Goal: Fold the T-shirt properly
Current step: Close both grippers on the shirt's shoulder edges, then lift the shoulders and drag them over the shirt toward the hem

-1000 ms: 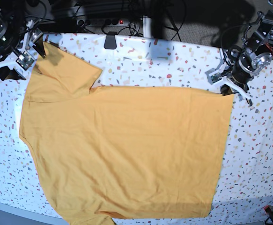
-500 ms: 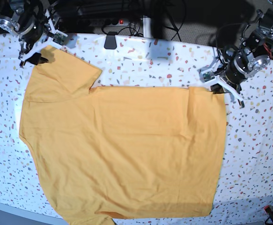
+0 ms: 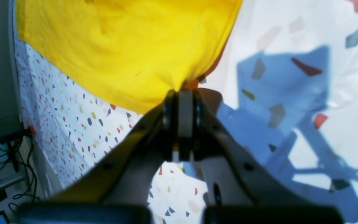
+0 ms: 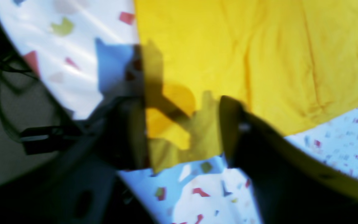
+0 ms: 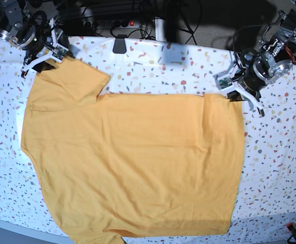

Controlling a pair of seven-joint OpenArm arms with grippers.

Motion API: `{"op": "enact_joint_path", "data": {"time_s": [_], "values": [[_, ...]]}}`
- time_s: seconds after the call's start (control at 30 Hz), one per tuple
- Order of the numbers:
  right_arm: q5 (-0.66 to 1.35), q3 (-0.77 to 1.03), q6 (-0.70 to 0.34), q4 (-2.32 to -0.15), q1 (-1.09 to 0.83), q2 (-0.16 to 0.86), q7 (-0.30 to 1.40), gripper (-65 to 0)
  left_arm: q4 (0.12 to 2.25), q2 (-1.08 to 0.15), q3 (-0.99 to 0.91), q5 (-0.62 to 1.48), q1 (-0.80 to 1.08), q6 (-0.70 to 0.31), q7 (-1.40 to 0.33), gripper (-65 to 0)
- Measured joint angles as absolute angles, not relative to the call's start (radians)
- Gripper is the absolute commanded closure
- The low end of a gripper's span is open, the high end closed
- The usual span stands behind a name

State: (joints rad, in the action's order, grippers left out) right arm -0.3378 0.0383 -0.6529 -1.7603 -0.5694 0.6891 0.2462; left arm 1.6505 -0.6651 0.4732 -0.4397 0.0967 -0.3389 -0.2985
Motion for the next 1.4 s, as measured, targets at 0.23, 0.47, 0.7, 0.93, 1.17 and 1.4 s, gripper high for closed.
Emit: {"op": "enact_joint_path", "data": {"time_s": [0.23,0.47,0.7,0.93,1.17,1.4], "values": [[-0.337,0.031,-0.632,-1.760,-0.582,0.685,0.234,0.0,1.650,-0.665,0.473,-0.440,0.096,-0.339,-0.299,0.0],[-0.260,0.023,-0.575,-1.824,-0.582,0.675,0.386,0.0,1.650,-0.665,0.473,-0.440,0.096,-0.339,-0.299,0.0],[-0.288,0.041,-0.377,-1.958,-0.550,0.689,0.504,0.0,1.650,-0.664,0.473,-0.440,0.096,-0.339,-0.298,0.0],[-0.281,0.033,-0.368,-1.970,-0.559,0.682,0.511,0.0,1.650,-0.665,0.474,-0.440,0.094,-0.340,-0.298,0.0],[-0.143,0.032,-0.336,-1.970,-0.453,0.678,0.515,0.0,1.650,-0.667,0.473,-0.439,0.049,-0.339,-0.299,0.0],[-0.078,0.032,-0.327,-1.908,-0.291,0.622,0.516,0.0,1.649,-0.667,0.474,-0.429,-0.022,-0.339,-0.299,0.0]]}}
